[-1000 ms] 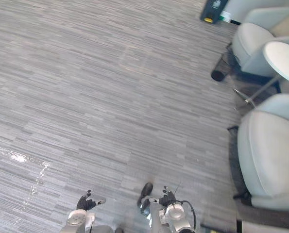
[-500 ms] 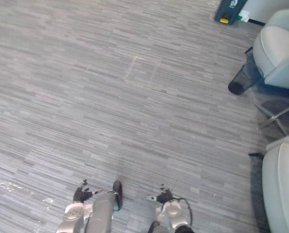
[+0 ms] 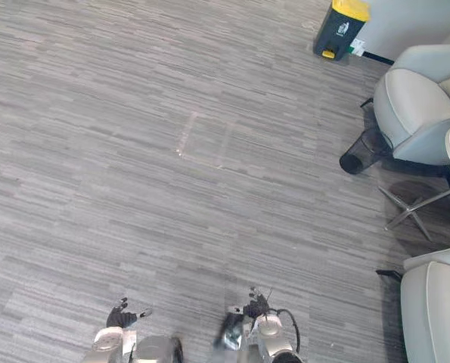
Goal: Organize the slippers on the shoe rack
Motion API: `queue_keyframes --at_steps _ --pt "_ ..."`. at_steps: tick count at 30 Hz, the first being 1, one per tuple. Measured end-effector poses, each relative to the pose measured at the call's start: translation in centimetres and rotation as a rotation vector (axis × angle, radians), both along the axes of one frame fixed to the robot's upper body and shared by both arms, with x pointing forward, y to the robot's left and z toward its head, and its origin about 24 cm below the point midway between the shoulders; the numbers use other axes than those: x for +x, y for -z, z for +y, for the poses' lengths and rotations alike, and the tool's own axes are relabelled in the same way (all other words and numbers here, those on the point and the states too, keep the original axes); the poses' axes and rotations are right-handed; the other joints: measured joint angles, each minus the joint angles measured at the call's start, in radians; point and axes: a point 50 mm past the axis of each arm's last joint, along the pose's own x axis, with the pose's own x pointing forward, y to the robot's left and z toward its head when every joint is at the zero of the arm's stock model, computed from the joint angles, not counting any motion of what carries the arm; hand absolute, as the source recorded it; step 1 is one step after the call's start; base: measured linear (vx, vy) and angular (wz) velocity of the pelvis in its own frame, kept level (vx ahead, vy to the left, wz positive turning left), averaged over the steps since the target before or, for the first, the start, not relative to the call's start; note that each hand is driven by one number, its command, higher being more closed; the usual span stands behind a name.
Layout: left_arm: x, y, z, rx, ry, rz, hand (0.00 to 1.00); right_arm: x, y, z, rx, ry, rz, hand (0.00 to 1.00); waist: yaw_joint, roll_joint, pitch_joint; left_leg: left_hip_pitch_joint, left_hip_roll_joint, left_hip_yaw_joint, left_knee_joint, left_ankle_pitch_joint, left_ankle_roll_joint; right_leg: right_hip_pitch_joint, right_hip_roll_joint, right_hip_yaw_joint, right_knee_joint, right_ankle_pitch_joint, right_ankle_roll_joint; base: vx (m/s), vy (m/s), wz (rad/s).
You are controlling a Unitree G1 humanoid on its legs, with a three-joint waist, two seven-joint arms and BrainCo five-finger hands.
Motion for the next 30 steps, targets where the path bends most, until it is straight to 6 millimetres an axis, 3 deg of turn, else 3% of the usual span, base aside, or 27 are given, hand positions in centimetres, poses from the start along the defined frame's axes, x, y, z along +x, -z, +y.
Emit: queue_keyframes --at_steps 1,2,4,5,6,7,8,10,12,14,15,16,17,18,19,20,21,22,23,24,25,26,27,29,30 --pt "-0.4 0.2 -0.1 0.003 0.010 0.012 0.00 -0.4 0.2 -0.3 -0.003 0.010 0.008 0.00 -0.007 -0.005 -0.010 0.047 -0.002 -0.035 -0.014 -0.023 -0.024 -0.012 0.000 0.054 0.054 0.082 -0.069 0.58 -0.201 0.62" --pt "-0.4 0.2 -0.3 0.000 0.011 0.013 0.00 -0.4 0.1 -0.5 -0.005 0.017 0.007 0.00 -0.009 -0.005 -0.023 0.052 0.001 -0.053 -0.011 -0.027 -0.031 -0.031 0.001 0.066 0.113 0.087 -0.076 0.63 -0.234 0.60" --pt "-1.1 0.7 -1.3 -0.030 0.004 0.036 0.00 -0.4 0.1 -1.4 -0.019 0.038 0.009 0.00 -0.008 0.052 -0.063 -0.002 0.071 -0.106 0.138 -0.028 -0.035 -0.064 0.018 0.038 0.253 -0.031 -0.107 0.78 -0.298 0.27" --pt "-1.1 0.7 -1.6 -0.038 0.002 0.035 0.00 -0.4 0.1 -1.4 -0.019 0.039 0.009 0.00 -0.008 0.065 -0.066 -0.037 0.089 -0.112 0.216 -0.018 -0.049 -0.057 0.027 0.029 0.266 -0.055 -0.110 0.66 -0.244 0.00" --pt "-0.9 0.7 -1.8 -0.048 -0.005 0.030 0.00 -0.2 0.0 -1.6 -0.025 0.038 0.004 0.00 -0.008 0.088 -0.059 -0.087 0.121 -0.118 0.360 0.020 -0.070 -0.026 0.045 0.023 0.270 -0.080 -0.119 0.61 -0.170 -0.13" --pt "-0.9 0.7 -2.3 -0.061 -0.011 0.027 0.00 -0.4 0.1 -1.8 -0.032 0.036 0.013 0.00 -0.005 0.118 -0.058 -0.180 0.178 -0.126 0.625 0.129 -0.084 0.055 0.082 0.024 0.233 -0.114 -0.122 0.47 -0.123 -0.13" --pt "-0.8 0.7 -2.3 -0.063 -0.012 0.026 0.00 -0.6 0.2 -1.8 -0.033 0.035 0.022 0.00 -0.004 0.122 -0.056 -0.214 0.204 -0.114 0.724 0.124 -0.084 0.096 0.095 0.028 0.212 -0.124 -0.122 0.65 -0.147 -0.14" --pt "-0.3 0.2 -1.5 -0.048 -0.034 -0.012 0.00 -1.1 0.5 -0.8 -0.006 0.036 0.039 0.00 0.008 0.099 -0.044 -0.337 0.246 -0.032 0.902 0.078 -0.047 0.250 0.106 0.043 0.119 -0.150 -0.110 0.54 -0.104 -0.02" --pt "0.1 -0.1 -1.2 -0.044 -0.045 -0.037 0.00 -1.3 0.6 -0.3 0.005 0.036 0.048 0.00 0.012 0.083 -0.044 -0.423 0.238 0.011 0.867 0.058 -0.024 0.321 0.105 0.051 0.051 -0.156 -0.098 0.46 -0.024 -0.03" --pt "0.6 -0.6 -0.8 -0.044 -0.066 -0.072 0.00 -0.8 0.5 -0.1 0.009 0.034 0.039 0.00 0.024 0.072 -0.039 -0.506 0.200 0.038 0.711 0.028 -0.013 0.379 0.096 0.070 -0.003 -0.147 -0.075 0.46 0.076 -0.23" --pt "1.0 -0.9 -0.6 -0.050 -0.089 -0.104 0.00 -0.2 0.2 0.1 0.011 0.031 0.023 0.00 0.032 0.057 -0.029 -0.553 0.144 0.040 0.493 0.040 -0.008 0.421 0.068 0.075 -0.031 -0.151 -0.057 0.37 0.130 -0.23" --pt "1.2 -1.1 -0.5 -0.050 -0.092 -0.118 0.00 0.0 0.1 0.2 0.011 0.031 0.017 0.00 0.037 0.047 -0.024 -0.564 0.120 0.040 0.396 0.068 -0.008 0.436 0.052 0.075 -0.037 -0.159 -0.041 0.46 0.205 -0.22" --pt "1.4 -1.3 -0.5 -0.050 -0.095 -0.132 0.00 0.2 0.0 0.2 0.009 0.030 0.013 0.00 0.046 0.041 -0.020 -0.569 0.091 0.033 0.201 0.167 -0.014 0.474 0.031 0.079 -0.048 -0.181 -0.004 0.47 0.257 -0.16" --pt "1.5 -1.3 -0.5 -0.053 -0.103 -0.135 0.00 0.0 0.1 0.2 0.005 0.030 0.018 0.00 0.058 0.041 -0.022 -0.553 0.079 0.036 0.140 0.303 -0.012 0.504 0.022 0.086 -0.062 -0.195 0.028 0.57 0.302 -0.10" --pt "1.5 -1.4 -0.1 -0.043 -0.107 -0.134 0.00 0.0 0.2 0.6 0.009 0.018 0.026 0.00 0.064 -0.001 -0.030 -0.532 0.040 0.056 0.133 0.304 0.031 0.529 -0.012 0.088 -0.081 -0.195 0.041 0.49 0.236 -0.06" --pt "1.5 -1.4 0.1 -0.041 -0.112 -0.137 0.00 -0.1 0.2 0.8 0.012 0.009 0.027 0.00 0.064 -0.010 -0.033 -0.533 0.036 0.061 0.146 0.287 0.038 0.530 -0.018 0.084 -0.084 -0.183 0.041 0.51 0.212 -0.09" --pt "1.6 -1.5 0.5 -0.043 -0.140 -0.148 0.00 0.3 0.0 1.1 0.017 0.003 0.012 0.00 0.074 -0.014 -0.033 -0.550 0.038 0.060 0.224 0.228 0.066 0.543 -0.028 0.078 -0.069 -0.152 0.058 0.53 0.235 -0.11" --pt "1.4 -1.4 0.6 -0.046 -0.153 -0.137 0.00 0.2 0.1 1.0 0.015 0.005 0.012 0.00 0.075 -0.012 -0.034 -0.533 0.038 0.066 0.279 0.163 0.084 0.534 -0.060 0.079 0.034 -0.157 0.088 0.54 0.267 -0.08" --pt "1.3 -1.3 0.5 -0.048 -0.152 -0.132 0.00 0.2 0.1 1.0 0.015 0.006 0.014 0.00 0.075 -0.012 -0.034 -0.522 0.036 0.067 0.285 0.147 0.084 0.524 -0.072 0.081 0.080 -0.161 0.097 0.60 0.344 0.05" --pt "1.0 -1.0 0.8 -0.042 -0.152 -0.109 0.00 -0.1 0.2 0.9 0.014 0.007 0.021 0.00 0.069 -0.011 -0.033 -0.461 0.022 0.070 0.296 0.094 0.095 0.427 -0.142 0.108 0.398 -0.136 0.134 0.48 0.282 0.10" --pt "0.9 -1.0 0.9 -0.036 -0.143 -0.100 0.00 -0.2 0.3 0.9 0.016 0.006 0.025 0.00 0.066 -0.009 -0.031 -0.437 0.019 0.069 0.296 0.082 0.099 0.392 -0.157 0.120 0.517 -0.128 0.130 0.54 0.290 0.29" --pt "0.6 -0.8 1.2 -0.020 -0.126 -0.077 0.00 -0.6 0.4 0.9 0.018 0.006 0.034 0.00 0.057 -0.008 -0.030 -0.371 0.002 0.058 0.275 0.063 0.108 0.321 -0.185 0.124 0.748 -0.130 0.093 0.43 0.172 0.32" --pt "0.1 -0.6 1.5 -0.012 -0.127 -0.054 0.00 -0.8 0.5 0.9 0.017 0.007 0.040 0.00 0.052 0.001 -0.024 -0.308 -0.008 0.053 0.243 0.051 0.111 0.269 -0.194 0.123 0.879 -0.143 0.067 0.42 0.142 0.30" --pt "-0.4 -0.4 1.7 -0.004 -0.124 -0.032 0.00 -1.0 0.6 0.7 0.015 0.010 0.044 0.00 0.042 0.004 -0.023 -0.232 -0.021 0.030 0.187 0.040 0.113 0.211 -0.178 0.095 0.923 -0.166 0.030 0.38 0.079 0.28" --pt "-0.7 -0.3 1.7 -0.003 -0.122 -0.021 0.00 -1.0 0.6 0.6 0.013 0.013 0.045 0.00 0.033 0.005 -0.022 -0.192 -0.030 0.008 0.150 0.037 0.111 0.164 -0.161 0.071 0.874 -0.196 0.014 0.35 0.045 0.49"
